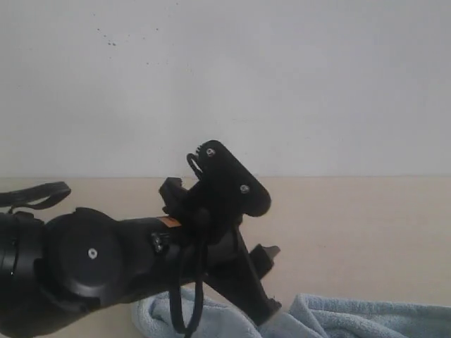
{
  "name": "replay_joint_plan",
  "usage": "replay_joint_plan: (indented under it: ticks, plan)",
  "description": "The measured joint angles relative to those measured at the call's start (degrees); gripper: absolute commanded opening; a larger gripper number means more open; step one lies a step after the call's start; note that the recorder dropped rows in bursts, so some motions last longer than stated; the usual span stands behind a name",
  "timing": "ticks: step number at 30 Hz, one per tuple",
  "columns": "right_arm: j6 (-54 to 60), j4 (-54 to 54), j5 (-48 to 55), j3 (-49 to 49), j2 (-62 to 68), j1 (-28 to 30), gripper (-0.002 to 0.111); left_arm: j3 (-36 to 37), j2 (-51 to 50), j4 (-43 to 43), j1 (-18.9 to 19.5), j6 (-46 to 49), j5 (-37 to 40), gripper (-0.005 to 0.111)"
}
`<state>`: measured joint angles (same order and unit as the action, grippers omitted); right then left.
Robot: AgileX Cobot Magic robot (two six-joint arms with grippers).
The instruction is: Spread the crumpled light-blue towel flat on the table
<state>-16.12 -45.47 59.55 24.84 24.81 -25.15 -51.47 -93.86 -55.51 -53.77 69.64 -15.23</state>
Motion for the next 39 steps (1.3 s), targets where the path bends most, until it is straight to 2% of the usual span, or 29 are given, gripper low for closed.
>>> replay_joint_plan:
  ticks: [4,7,16,20,33,35,39]
  plan:
    - [0.00,0.30,-0.49,0.00,0.00,0.00,0.001,-0.23,-2.37,-0.41,4.36,0.16,1.25,0.059]
    - [0.00,0.40,-0.59,0.00,0.00,0.00,0.001,-1.29,-5.36,-0.68,5.82,-0.07,4.36,0.059]
    - [0.00,0.40,-0.60,0.00,0.00,0.00,0.001,-6.76,-14.37,-0.68,5.08,-0.11,11.82,0.059]
    - [0.00,0.40,-0.71,0.00,0.00,0.00,0.001,-7.93,-14.95,-0.48,4.07,-0.11,12.46,0.059]
    - [0.22,1.16,-1.04,0.00,0.00,0.00,0.001,-9.73,-20.97,-0.67,4.07,-1.18,13.68,0.058]
    - [0.22,1.16,-1.04,0.00,0.00,0.00,0.001,-11.01,-21.89,-0.67,3.94,-2.11,14.52,0.053]
    - [0.22,1.16,-1.04,0.00,0.00,0.00,0.001,-12.95,-23.57,-0.67,2.83,-2.50,14.62,0.033]
